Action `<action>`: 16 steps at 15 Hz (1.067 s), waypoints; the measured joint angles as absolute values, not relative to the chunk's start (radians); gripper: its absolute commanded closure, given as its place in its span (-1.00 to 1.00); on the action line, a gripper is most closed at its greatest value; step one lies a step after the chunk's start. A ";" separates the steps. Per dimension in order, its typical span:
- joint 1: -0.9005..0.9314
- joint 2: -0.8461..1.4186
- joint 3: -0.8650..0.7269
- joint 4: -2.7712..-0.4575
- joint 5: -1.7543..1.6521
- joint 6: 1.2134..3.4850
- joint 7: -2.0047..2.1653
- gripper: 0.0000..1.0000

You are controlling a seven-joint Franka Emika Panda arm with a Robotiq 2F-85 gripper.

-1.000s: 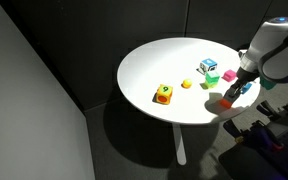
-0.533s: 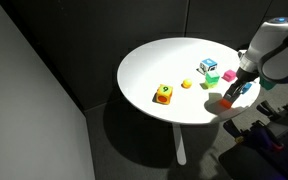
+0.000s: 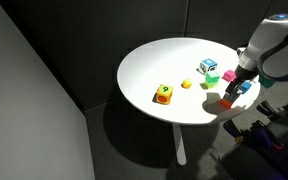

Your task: Pick up the gray block and put it on top of the orange block

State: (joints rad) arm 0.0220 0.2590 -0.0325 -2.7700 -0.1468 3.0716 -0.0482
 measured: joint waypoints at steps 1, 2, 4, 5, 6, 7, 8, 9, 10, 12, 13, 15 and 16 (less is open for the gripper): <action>0.024 0.249 -0.033 -2.769 -0.147 3.060 -0.048 -1.00; 0.026 0.237 -0.031 -2.767 -0.146 3.048 -0.048 -1.00; 0.026 0.211 -0.019 -2.759 -0.138 3.020 -0.048 -1.00; 0.026 0.199 -0.011 -2.753 -0.131 3.007 -0.048 -1.00; 0.027 0.187 -0.002 -2.744 -0.124 2.992 -0.048 -1.00; 0.029 0.177 0.007 -2.734 -0.115 2.979 -0.048 -1.00; 0.031 0.170 0.015 -2.721 -0.105 2.966 -0.048 -1.00; 0.034 0.165 0.023 -2.707 -0.098 2.954 -0.046 -1.00; 0.040 0.162 0.028 -2.692 -0.094 2.944 -0.042 -1.00; 0.058 0.162 0.031 -2.661 -0.093 2.935 -0.019 -1.00; 0.068 0.162 0.031 -2.645 -0.093 2.933 -0.003 -1.00; 0.089 0.161 0.031 -2.616 -0.093 2.932 0.028 -1.00; 0.100 0.161 0.031 -2.601 -0.093 2.932 0.044 -1.00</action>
